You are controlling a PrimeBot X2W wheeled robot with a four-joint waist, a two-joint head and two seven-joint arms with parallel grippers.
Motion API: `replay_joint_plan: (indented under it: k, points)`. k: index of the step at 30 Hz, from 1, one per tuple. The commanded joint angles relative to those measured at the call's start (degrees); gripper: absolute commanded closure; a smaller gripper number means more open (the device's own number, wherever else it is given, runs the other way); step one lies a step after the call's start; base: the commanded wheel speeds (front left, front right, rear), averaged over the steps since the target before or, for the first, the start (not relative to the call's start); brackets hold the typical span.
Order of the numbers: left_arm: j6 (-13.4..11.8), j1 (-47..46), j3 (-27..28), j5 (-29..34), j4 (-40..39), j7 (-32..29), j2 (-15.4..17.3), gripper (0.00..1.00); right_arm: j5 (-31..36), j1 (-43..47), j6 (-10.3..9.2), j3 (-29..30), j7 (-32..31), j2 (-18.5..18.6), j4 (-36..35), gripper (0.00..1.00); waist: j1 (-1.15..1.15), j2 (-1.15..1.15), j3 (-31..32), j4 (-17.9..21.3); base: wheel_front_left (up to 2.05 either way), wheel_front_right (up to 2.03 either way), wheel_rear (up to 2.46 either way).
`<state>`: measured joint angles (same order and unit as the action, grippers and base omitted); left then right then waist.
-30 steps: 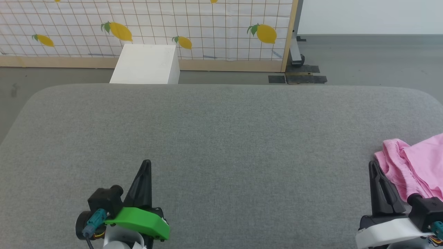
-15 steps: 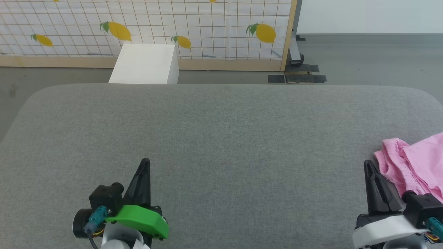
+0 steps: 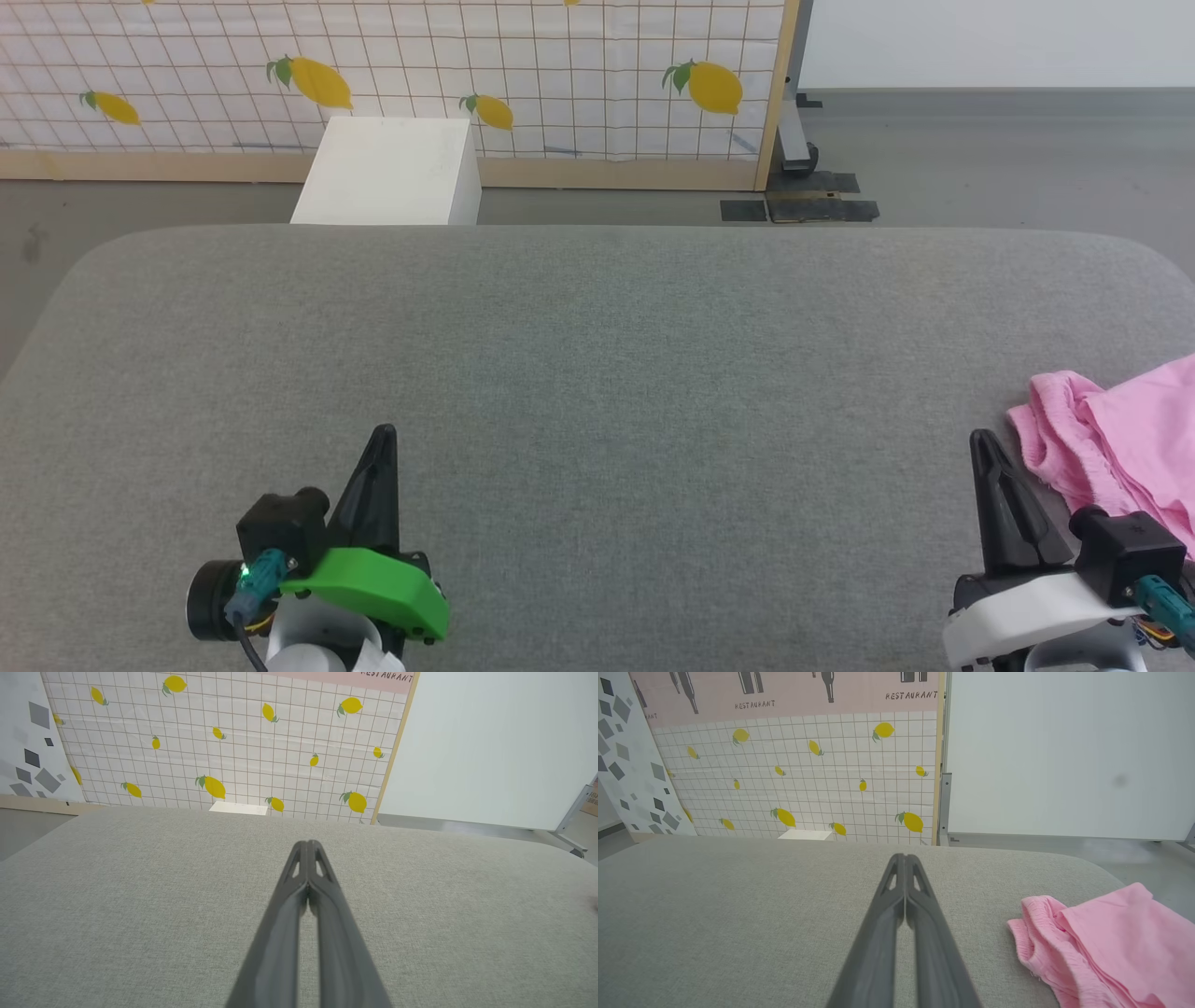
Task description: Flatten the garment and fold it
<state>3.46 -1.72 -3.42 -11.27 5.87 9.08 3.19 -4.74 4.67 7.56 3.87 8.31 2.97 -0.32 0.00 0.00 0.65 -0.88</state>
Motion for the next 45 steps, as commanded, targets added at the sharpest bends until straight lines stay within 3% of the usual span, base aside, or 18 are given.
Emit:
replay_joint_plan:
  k: [1,45]
  points:
    - [-0.4,0.7,0.3,1.3,-0.4,-0.4,-0.1,1.00,0.5,-1.2,-0.03,-0.3,-0.3,0.0,0.1,1.00,0.00,0.00,0.0,0.0,0.00,0.00,0.00]
    - [-2.2,1.3,2.2,7.3,-3.7,-5.6,-0.2,1.00,3.1,-3.3,-0.06,-2.4,-5.1,-0.1,0.2,1.00,0.00,0.00,-0.4,0.5,0.00,0.00,0.00]
